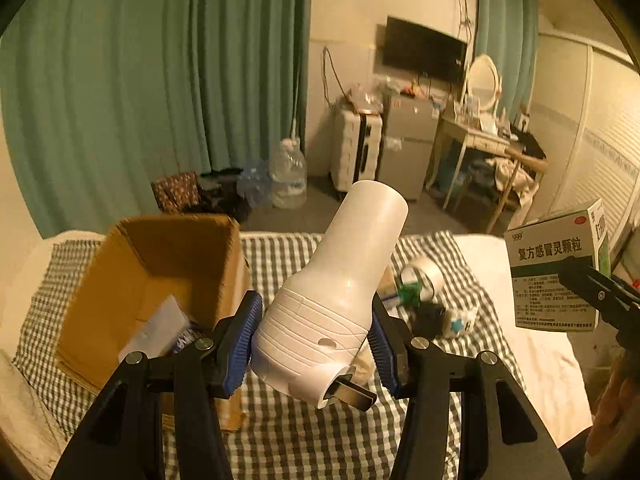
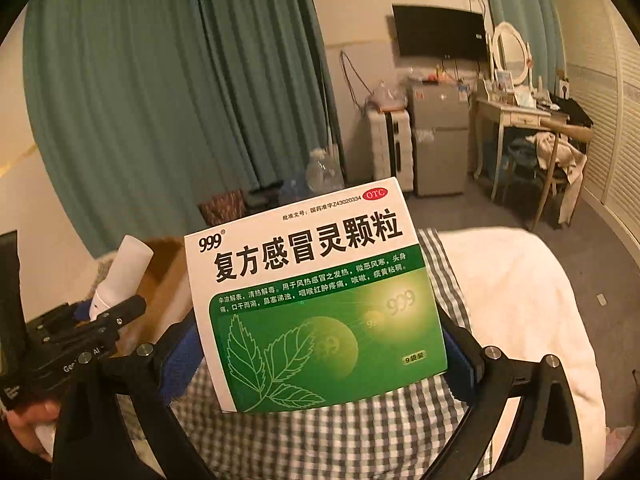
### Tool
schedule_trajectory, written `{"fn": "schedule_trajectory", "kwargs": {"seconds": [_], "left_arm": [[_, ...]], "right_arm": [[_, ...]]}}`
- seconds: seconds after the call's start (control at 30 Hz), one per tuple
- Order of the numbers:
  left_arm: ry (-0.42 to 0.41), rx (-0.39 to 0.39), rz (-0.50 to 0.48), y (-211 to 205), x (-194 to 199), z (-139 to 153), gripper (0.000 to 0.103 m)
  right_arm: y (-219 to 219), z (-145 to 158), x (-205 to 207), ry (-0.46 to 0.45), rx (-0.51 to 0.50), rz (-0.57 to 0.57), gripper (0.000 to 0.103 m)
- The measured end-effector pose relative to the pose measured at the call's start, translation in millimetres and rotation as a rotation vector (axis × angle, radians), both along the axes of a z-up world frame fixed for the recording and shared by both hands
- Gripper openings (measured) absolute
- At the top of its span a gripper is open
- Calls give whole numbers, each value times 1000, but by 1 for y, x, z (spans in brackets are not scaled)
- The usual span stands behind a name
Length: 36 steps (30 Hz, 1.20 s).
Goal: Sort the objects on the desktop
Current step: 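Carry both items over the cardboard box and release them inside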
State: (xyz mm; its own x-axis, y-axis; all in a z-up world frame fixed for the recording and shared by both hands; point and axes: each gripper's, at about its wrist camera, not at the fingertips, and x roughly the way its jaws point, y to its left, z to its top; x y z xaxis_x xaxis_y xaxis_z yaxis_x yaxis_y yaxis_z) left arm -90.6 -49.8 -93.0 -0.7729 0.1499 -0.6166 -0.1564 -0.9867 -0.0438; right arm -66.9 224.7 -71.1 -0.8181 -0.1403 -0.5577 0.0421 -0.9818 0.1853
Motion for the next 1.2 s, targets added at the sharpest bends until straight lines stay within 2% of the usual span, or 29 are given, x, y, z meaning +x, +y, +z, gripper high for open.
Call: {"fn": "schedule_trajectory", "kwargs": {"seconds": [0.17,0.37,0.57,0.77,0.9,1.2], "left_arm": [[29,10,8,-10,5,15,53],[57,19,16,-22,12,26,53],[90,-11,17,-37,15,34,53],[102,-19,61,-70,13,38,53],[94,-32,90,-93,7,36,53],[85,-59,142,-139,-2,24,53]], "right_arm": [[-22,16,9,47,47,-15,99],[-39,23,15,59,69,-31,99],[-53,35,11,75,79,-29,99],[-83,43,5,97,82,17,99],[-106,40,-2,102,46,91,99],[-166,29,-18,91,57,176,99]]}}
